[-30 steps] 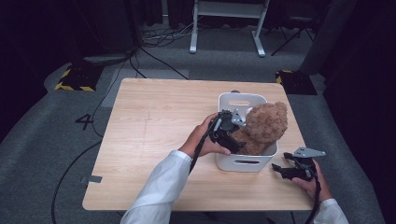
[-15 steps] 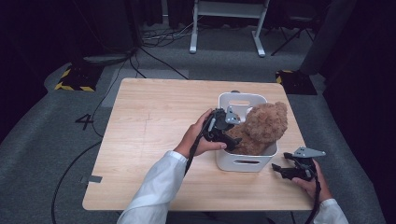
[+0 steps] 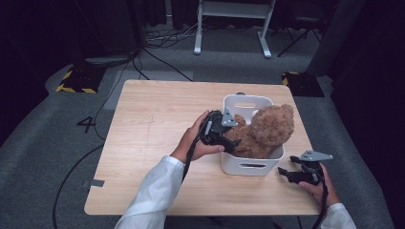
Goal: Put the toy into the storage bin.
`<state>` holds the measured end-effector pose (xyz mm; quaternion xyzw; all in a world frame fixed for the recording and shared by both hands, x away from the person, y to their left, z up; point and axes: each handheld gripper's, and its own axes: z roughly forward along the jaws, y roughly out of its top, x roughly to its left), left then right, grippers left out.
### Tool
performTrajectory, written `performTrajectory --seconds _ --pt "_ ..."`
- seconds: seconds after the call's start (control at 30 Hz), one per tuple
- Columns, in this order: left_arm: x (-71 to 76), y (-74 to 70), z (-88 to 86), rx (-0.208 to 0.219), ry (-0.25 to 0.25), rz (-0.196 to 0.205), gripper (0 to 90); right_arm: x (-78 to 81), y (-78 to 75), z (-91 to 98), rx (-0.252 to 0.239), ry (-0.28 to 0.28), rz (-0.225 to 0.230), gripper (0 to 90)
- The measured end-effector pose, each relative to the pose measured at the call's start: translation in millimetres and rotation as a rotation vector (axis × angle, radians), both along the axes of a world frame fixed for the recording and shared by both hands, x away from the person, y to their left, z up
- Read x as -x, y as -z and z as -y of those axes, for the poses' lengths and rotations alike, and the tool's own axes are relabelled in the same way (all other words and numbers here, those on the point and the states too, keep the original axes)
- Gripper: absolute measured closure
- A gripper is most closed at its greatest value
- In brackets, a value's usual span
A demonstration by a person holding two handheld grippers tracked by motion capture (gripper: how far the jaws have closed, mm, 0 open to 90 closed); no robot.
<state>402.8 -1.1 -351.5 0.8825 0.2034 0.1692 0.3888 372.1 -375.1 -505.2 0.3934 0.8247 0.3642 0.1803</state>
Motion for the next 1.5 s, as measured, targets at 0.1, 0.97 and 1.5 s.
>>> performTrajectory --seconds 0.1,0.97,1.5 --pt "0.6 0.6 -6.9 0.010 -0.012 -0.007 16.7 0.0 0.0 0.0 0.000 0.000 0.000 20.3" --pt "16.6 6.0 -48.4 -0.050 -0.082 0.038 16.8 0.0 0.0 0.0 0.000 0.000 0.000 20.3" --pt "19.8 23.1 -69.4 -0.099 -0.121 0.029 17.2 0.0 0.0 0.0 0.001 0.000 0.000 20.3"
